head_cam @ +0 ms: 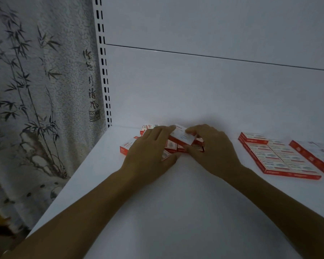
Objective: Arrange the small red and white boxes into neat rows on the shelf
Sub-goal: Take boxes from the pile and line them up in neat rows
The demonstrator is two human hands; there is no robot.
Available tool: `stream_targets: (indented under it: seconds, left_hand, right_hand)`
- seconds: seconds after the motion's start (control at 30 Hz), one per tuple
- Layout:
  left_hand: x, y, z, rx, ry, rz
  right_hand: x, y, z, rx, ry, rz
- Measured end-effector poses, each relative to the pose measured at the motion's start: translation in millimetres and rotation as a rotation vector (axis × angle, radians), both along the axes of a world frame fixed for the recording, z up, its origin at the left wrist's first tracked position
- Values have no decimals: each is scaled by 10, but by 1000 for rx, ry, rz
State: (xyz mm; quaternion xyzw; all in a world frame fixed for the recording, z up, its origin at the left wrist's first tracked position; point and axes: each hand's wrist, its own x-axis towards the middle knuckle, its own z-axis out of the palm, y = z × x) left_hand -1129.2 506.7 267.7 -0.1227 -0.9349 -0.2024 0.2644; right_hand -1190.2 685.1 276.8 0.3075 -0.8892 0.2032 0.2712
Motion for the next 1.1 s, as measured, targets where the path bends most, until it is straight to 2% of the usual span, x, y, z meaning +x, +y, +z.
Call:
stream_targets:
  seconds: [0.23,0.5,0.67,0.83,1.1]
  left_hand:
    - [95,124,-7,13,11,-33]
    - [114,77,45,117,108,1]
    - [93,51,15,107,173,6]
    - [97,77,15,86,176,2]
    - [145,116,17,127,156,21]
  right_hand:
    - [176,171,-78,-147,7,147]
    - [212,197,19,-192,44,229]
    - [207,176,0,-161,46,198]
    - [178,191,-56,-172,-42,109]
    - [165,194,-75,-128,-26,126]
